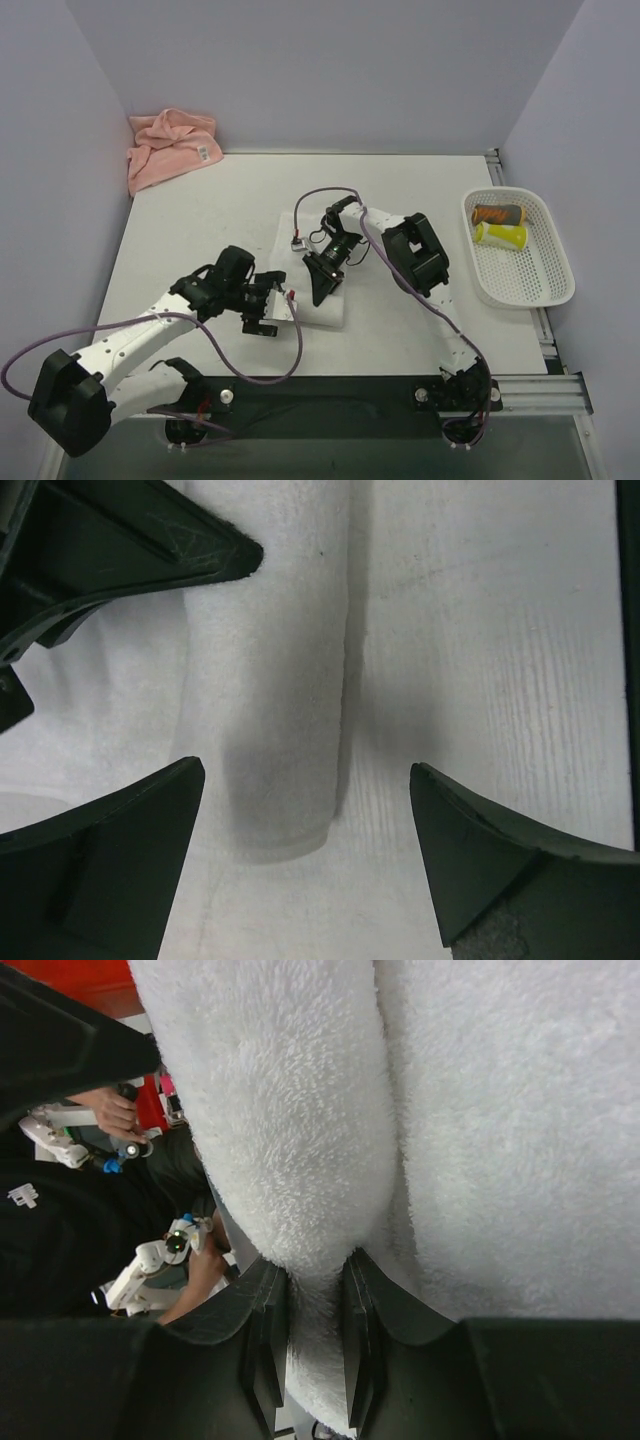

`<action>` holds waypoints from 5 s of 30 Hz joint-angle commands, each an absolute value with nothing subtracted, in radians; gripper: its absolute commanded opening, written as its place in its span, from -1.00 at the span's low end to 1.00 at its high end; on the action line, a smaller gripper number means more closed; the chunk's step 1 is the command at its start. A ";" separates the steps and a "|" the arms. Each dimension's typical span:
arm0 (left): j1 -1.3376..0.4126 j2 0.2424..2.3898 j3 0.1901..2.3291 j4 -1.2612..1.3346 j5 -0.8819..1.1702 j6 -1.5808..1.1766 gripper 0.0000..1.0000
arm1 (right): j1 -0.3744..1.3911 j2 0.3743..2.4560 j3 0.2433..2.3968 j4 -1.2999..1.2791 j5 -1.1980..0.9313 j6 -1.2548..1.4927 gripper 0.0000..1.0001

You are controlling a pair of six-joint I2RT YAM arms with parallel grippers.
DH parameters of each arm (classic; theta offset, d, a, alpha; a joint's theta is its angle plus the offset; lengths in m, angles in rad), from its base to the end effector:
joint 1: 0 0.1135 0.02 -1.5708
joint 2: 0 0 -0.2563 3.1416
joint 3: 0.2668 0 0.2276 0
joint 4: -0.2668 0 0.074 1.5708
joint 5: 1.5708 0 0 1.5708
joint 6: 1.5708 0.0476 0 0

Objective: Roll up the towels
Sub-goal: Roll the towel

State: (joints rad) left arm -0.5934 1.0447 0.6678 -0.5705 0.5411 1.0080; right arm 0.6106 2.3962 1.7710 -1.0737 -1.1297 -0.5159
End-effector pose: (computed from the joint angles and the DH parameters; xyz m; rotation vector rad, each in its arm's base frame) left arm 0.1393 -0.1235 0.2169 1.8608 1.5078 -0.4893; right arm 0.3108 0.2700 0.1140 1.2601 -2.1874 -1.5890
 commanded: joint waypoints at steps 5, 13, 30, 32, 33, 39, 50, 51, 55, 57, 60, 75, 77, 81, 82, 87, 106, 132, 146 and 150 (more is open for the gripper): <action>-0.707 1.216 0.598 -0.244 0.261 1.031 0.93 | 0.606 2.477 1.792 -1.131 -1.003 -0.555 -1.00; -0.749 1.371 0.627 -0.321 0.234 1.045 0.07 | 0.585 2.456 1.816 -1.126 -0.965 -0.545 -0.94; -0.552 1.787 1.139 -1.078 0.596 0.916 -0.72 | 0.324 1.936 1.787 -0.919 -0.790 -0.341 -0.10; -0.503 1.906 1.259 -1.176 0.630 0.933 -0.71 | 0.308 1.837 1.706 -0.901 -0.781 -0.348 -0.10; -0.493 1.989 1.300 -1.210 0.644 0.943 -0.68 | 0.304 1.803 1.678 -0.893 -0.779 -0.354 -0.10; -0.417 2.320 1.659 -1.420 0.643 0.971 -0.58 | 0.322 1.527 1.433 -0.813 -0.736 -0.362 -0.11; -0.382 2.576 1.967 -1.578 0.644 0.976 -0.29 | 0.716 1.414 1.246 -0.609 -0.301 -0.498 0.44; -0.382 2.580 1.965 -1.578 0.638 0.985 -0.28 | 0.741 1.431 1.246 -0.591 -0.264 -0.511 0.45; -0.382 2.588 1.959 -1.580 0.626 1.000 -0.28 | 0.839 1.528 1.197 -0.405 -0.125 -0.656 0.47; -0.382 2.592 1.959 -1.578 0.630 1.002 -0.28 | 0.880 1.580 1.149 -0.272 -0.036 -0.767 0.48; -0.382 2.599 1.963 -1.580 0.634 1.002 -0.27 | 0.900 1.652 1.144 -0.171 -0.003 -0.842 0.49; -0.310 2.377 1.732 -1.422 0.793 0.988 0.17 | 0.799 1.890 1.299 -0.587 -0.438 -0.769 -1.00; -0.266 2.315 1.633 -1.370 0.837 0.979 0.28 | 0.790 1.904 1.319 -0.635 -0.513 -0.775 -1.00; -0.163 2.173 1.577 -1.351 0.928 0.979 0.65 | 0.763 1.982 1.383 -0.774 -0.606 -0.767 -1.00; -0.138 2.145 1.572 -1.341 0.957 0.973 0.67 | 0.755 1.996 1.396 -0.793 -0.632 -0.756 -1.00; 0.052 1.953 1.553 -1.217 1.005 0.882 0.70 | 0.729 2.091 1.483 -0.919 -0.733 -0.718 -1.00; -0.067 1.054 0.940 -0.649 0.755 0.800 0.95 | 0.649 2.502 1.873 -1.311 -1.015 -0.736 -1.00; -0.753 1.338 0.706 -0.533 0.320 1.100 -0.43 | 0.555 2.507 2.006 -1.289 -1.007 -0.614 -0.58; -0.612 1.739 1.090 -1.040 0.621 0.951 -0.70 | 0.351 1.970 1.904 -1.011 -0.819 -0.379 0.05; -0.520 1.940 1.288 -1.222 0.675 0.994 -0.68 | 0.347 1.780 1.702 -0.950 -0.770 -0.405 0.03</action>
State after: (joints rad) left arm -0.5663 1.8023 1.2419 -0.9905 0.6083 0.9768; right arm 0.3187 1.8675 1.8088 -0.9546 -0.8242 -0.4042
